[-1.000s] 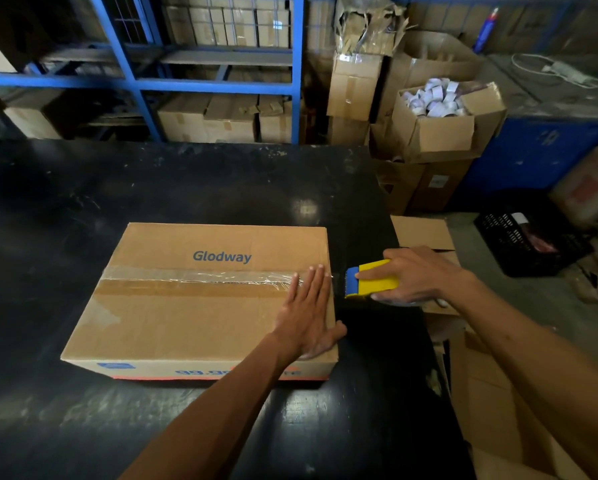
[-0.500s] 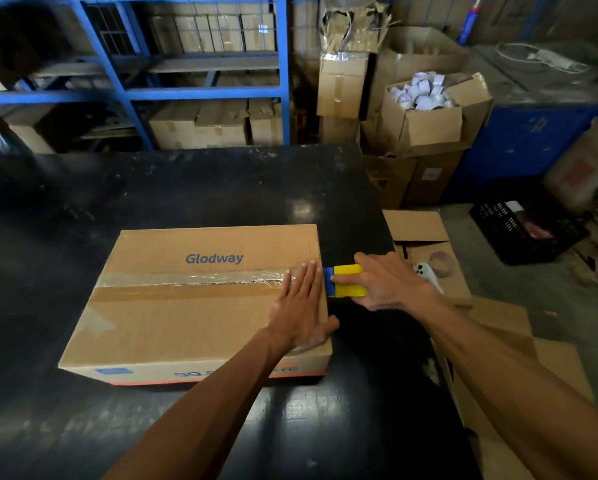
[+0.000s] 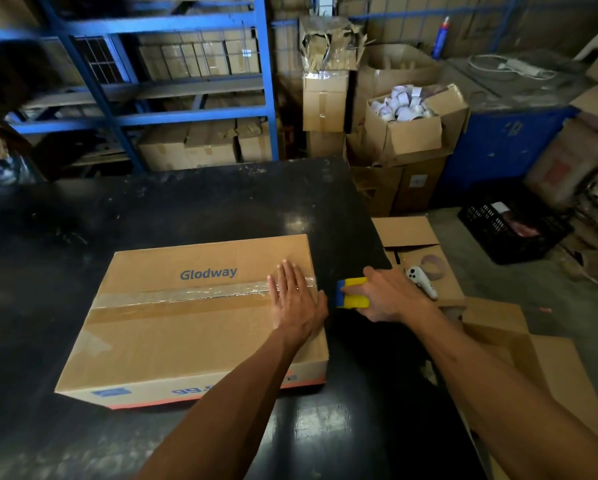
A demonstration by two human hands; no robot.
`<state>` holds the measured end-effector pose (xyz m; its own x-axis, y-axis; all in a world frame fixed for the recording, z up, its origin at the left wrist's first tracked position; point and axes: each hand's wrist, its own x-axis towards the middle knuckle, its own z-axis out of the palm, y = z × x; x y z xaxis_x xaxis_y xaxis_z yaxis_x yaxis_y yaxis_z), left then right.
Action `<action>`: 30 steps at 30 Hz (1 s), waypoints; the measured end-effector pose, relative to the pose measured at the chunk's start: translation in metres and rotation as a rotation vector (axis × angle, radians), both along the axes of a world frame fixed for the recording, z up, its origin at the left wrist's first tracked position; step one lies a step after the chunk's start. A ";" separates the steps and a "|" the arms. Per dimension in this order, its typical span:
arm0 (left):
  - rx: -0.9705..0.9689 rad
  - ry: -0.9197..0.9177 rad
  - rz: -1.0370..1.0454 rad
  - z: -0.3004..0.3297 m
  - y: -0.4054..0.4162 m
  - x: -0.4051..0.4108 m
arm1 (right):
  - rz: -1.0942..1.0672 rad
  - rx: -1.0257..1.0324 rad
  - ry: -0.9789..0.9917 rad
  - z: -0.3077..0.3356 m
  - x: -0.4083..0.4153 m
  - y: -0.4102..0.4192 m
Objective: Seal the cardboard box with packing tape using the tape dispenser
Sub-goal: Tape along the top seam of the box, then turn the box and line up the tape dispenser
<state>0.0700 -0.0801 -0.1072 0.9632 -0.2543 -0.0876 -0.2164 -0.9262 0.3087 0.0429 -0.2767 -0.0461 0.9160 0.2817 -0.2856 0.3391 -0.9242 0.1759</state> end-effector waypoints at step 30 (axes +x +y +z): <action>0.169 -0.128 -0.415 -0.022 0.222 -0.113 | -0.428 0.676 -0.270 0.048 -0.107 0.151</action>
